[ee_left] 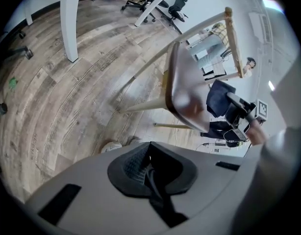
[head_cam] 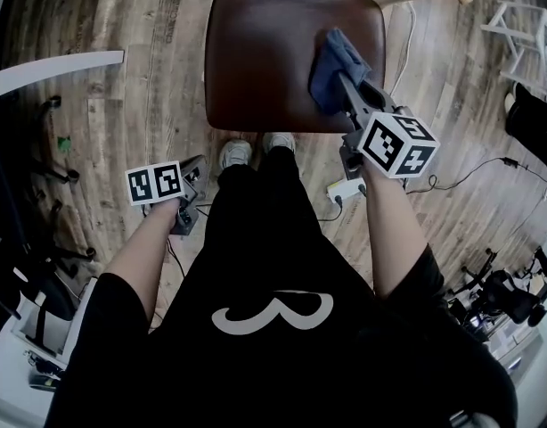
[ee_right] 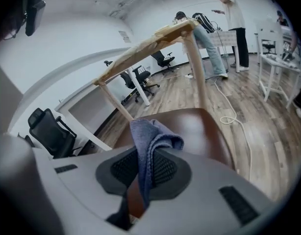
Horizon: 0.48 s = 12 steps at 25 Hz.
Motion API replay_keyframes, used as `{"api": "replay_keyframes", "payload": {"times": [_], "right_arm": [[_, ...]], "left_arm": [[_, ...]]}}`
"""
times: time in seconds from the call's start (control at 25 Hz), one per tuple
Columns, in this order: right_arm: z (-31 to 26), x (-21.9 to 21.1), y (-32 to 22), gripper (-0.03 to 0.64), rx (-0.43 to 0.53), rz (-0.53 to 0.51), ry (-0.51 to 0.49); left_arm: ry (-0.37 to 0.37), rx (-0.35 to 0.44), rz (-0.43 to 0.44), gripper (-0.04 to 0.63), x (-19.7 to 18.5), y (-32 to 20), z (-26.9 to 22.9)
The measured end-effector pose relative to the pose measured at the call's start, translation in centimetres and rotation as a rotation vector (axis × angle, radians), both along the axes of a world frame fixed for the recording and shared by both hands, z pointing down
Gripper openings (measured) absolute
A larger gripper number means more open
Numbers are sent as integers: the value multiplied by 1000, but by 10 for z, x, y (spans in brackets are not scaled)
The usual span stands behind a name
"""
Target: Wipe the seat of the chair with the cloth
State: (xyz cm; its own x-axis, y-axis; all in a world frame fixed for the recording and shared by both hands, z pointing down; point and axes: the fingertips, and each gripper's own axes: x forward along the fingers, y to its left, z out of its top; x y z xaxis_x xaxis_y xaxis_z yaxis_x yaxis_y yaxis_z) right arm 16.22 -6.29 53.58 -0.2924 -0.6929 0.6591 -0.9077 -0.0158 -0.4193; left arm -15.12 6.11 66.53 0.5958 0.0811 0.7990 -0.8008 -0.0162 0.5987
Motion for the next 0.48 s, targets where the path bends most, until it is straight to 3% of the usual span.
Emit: {"api": "replay_keyframes", "payload": {"times": [0.28, 0.48], "right_arm": [[-5, -132, 0, 49, -25, -162, -202], [1, -199, 8, 49, -59, -284, -252]], "left_arm": [[-38, 7, 15, 14, -56, -7, -5], [-32, 17, -10, 14, -72, -12, -3]]}}
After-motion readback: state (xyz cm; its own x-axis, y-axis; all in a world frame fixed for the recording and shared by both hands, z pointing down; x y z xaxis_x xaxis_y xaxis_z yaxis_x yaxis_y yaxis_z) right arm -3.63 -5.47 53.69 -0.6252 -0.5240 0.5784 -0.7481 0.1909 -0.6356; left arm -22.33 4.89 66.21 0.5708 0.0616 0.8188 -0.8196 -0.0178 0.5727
